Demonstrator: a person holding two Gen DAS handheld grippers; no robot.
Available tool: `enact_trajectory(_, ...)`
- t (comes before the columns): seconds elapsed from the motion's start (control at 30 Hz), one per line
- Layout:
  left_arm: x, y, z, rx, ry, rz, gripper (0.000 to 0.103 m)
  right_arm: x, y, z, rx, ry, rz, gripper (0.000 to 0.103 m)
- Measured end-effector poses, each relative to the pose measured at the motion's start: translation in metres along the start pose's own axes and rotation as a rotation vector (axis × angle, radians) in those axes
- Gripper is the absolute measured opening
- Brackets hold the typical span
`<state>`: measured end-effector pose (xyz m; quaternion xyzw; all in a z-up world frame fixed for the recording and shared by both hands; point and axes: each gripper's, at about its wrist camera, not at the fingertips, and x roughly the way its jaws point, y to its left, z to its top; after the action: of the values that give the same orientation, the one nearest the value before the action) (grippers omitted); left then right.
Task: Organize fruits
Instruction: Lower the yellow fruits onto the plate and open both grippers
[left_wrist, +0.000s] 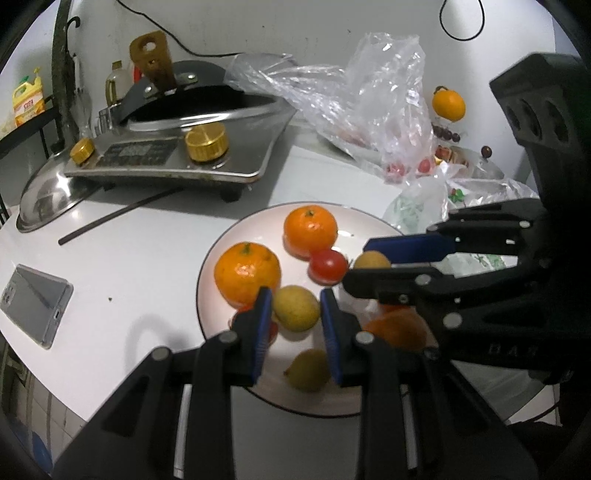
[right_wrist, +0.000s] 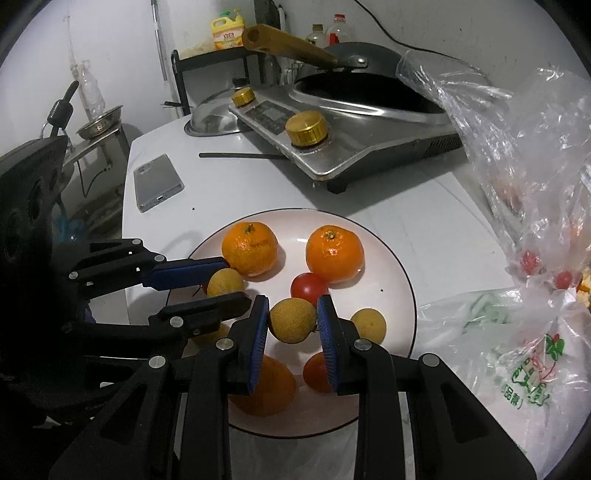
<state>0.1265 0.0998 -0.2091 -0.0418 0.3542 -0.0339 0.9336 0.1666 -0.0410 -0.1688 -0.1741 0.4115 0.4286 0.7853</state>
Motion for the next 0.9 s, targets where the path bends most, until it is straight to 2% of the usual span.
enact_trajectory(0.47, 0.007, -0.002, 0.002, 0.001, 0.034, -0.036, 0.029, 0.009, -0.011, -0.002, 0.029, 0.038, 0.005, 0.029)
enact_trajectory(0.9, 0.005, -0.005, 0.000, -0.008, 0.045, -0.016, 0.030, 0.009, -0.010, -0.005, 0.043, 0.051, -0.001, 0.029)
